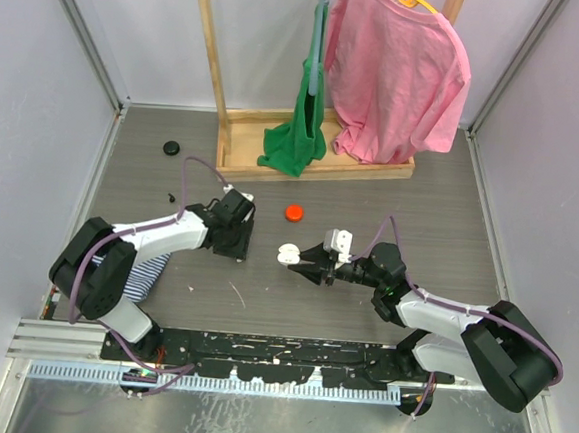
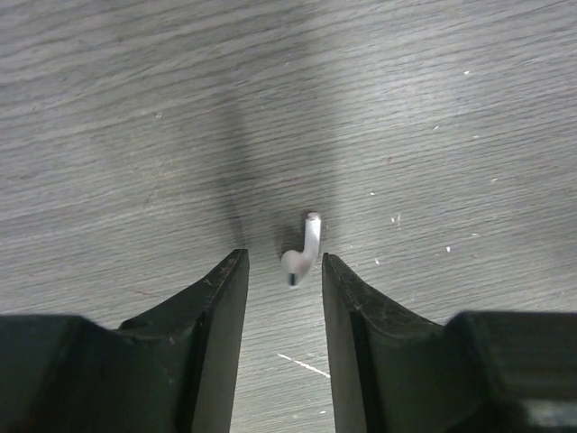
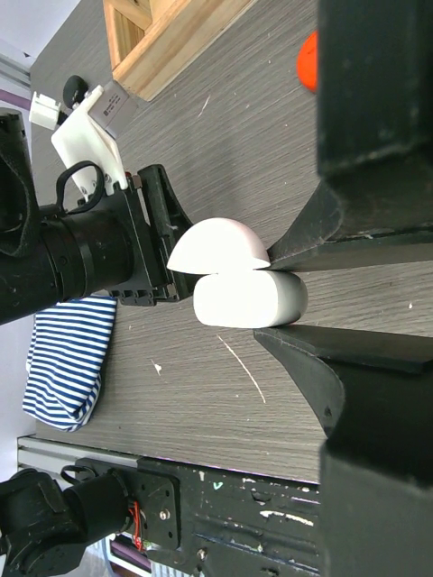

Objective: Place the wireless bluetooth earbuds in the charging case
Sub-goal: Adjust the earbud at the center of the board.

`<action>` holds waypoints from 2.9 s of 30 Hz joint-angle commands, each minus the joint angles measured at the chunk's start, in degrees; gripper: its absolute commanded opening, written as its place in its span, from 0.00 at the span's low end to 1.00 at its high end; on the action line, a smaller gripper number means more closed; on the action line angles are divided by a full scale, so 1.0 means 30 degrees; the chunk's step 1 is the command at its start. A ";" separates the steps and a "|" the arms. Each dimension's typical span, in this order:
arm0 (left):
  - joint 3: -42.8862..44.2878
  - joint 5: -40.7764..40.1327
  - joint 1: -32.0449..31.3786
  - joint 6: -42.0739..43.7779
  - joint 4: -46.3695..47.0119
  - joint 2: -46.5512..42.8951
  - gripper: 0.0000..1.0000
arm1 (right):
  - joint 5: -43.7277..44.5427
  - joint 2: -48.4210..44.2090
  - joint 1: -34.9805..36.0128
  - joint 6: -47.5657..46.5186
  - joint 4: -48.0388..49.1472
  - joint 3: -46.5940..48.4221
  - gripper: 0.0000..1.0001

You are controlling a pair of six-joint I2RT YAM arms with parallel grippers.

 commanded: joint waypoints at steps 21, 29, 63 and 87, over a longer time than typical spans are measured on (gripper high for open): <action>-0.2103 -0.0551 0.1595 -0.1681 0.1221 -0.3366 0.43 | 0.0238 -0.0270 0.0128 -0.0339 0.0806 0.0412 0.16; -0.2400 -0.0433 0.1578 -0.2079 0.1621 -0.3235 0.42 | 0.0210 -0.0263 0.0125 -0.0343 0.0766 0.0437 0.16; 0.0027 0.0847 0.1595 -0.1449 0.1819 -0.0572 0.39 | 0.0298 -0.0322 0.0128 -0.0375 0.0561 0.0469 0.16; 0.0490 -0.0482 0.0278 -0.2020 0.1478 0.0425 0.37 | 0.0180 -0.0112 0.0227 -0.0373 0.0555 0.0555 0.15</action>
